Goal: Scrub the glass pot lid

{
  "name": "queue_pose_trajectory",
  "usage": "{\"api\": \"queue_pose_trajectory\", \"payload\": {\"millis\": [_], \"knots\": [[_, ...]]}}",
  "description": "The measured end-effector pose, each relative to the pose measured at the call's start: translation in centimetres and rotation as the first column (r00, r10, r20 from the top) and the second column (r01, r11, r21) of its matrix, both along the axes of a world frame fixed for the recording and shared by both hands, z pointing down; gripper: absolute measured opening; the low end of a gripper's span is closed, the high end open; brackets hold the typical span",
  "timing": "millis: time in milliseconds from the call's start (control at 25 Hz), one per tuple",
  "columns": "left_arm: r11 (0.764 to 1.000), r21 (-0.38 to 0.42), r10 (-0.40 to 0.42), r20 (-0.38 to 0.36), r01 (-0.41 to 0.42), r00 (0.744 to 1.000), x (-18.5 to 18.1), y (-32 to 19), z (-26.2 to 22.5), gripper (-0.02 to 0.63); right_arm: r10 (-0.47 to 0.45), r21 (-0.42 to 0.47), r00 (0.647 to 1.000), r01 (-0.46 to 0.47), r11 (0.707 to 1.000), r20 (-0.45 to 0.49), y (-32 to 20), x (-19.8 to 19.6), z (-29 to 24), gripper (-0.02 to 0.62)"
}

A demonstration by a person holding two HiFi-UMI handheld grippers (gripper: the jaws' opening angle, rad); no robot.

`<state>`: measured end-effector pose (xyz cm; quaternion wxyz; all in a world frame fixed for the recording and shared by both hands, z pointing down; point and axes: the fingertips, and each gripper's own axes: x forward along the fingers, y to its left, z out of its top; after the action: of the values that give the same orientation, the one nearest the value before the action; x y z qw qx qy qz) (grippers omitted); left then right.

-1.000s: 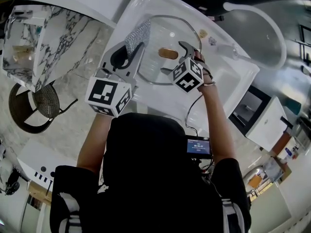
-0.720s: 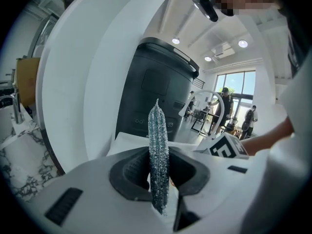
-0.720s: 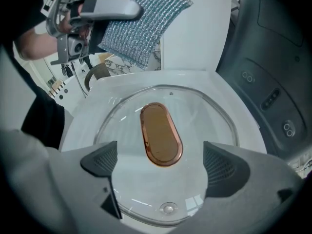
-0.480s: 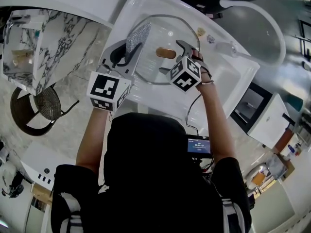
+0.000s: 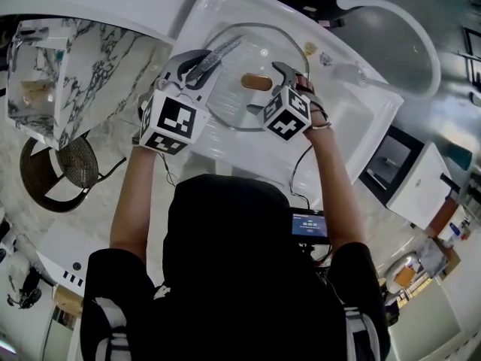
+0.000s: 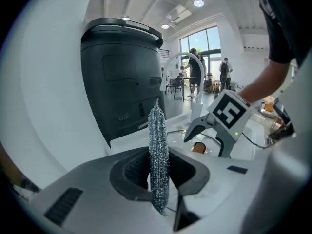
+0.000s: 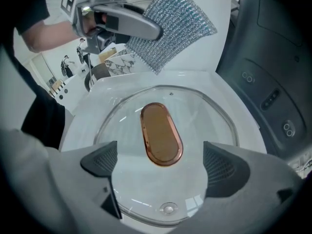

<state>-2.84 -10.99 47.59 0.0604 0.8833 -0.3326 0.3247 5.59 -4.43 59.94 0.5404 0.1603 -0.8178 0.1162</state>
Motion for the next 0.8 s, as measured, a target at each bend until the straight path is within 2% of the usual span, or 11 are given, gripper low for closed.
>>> {"api": "queue_pose_trajectory", "payload": {"millis": [120, 320, 520, 680, 800], "knots": [[0.997, 0.041, 0.060, 0.081, -0.063, 0.995, 0.0, -0.6, 0.6, 0.072, 0.001, -0.003, 1.000, -0.001, 1.000, -0.005, 0.0, 0.0, 0.1, 0.495], [0.989, 0.075, 0.117, 0.161, -0.130, 0.980, 0.4, -1.7, 1.3, 0.072, 0.001, -0.004, 1.000, -0.001, 1.000, -0.002, 0.0, 0.0, 0.1, 0.495], [0.971, 0.100, 0.184, 0.272, -0.218, 0.945, 0.8, -2.5, 2.7, 0.072, 0.000, -0.002, 1.000, 0.000, 1.000, -0.003, 0.0, 0.0, 0.1, 0.495], [0.959, 0.113, 0.210, 0.332, -0.259, 0.920, 1.2, -2.9, 3.6, 0.072, -0.002, -0.003, 1.000, 0.002, 1.000, 0.000, 0.0, 0.0, 0.0, 0.495], [0.943, 0.127, 0.235, 0.398, -0.307, 0.887, 1.7, -3.2, 4.4, 0.072, -0.001, -0.003, 1.000, 0.001, 1.000, 0.003, 0.0, 0.1, 0.0, 0.495]]}}
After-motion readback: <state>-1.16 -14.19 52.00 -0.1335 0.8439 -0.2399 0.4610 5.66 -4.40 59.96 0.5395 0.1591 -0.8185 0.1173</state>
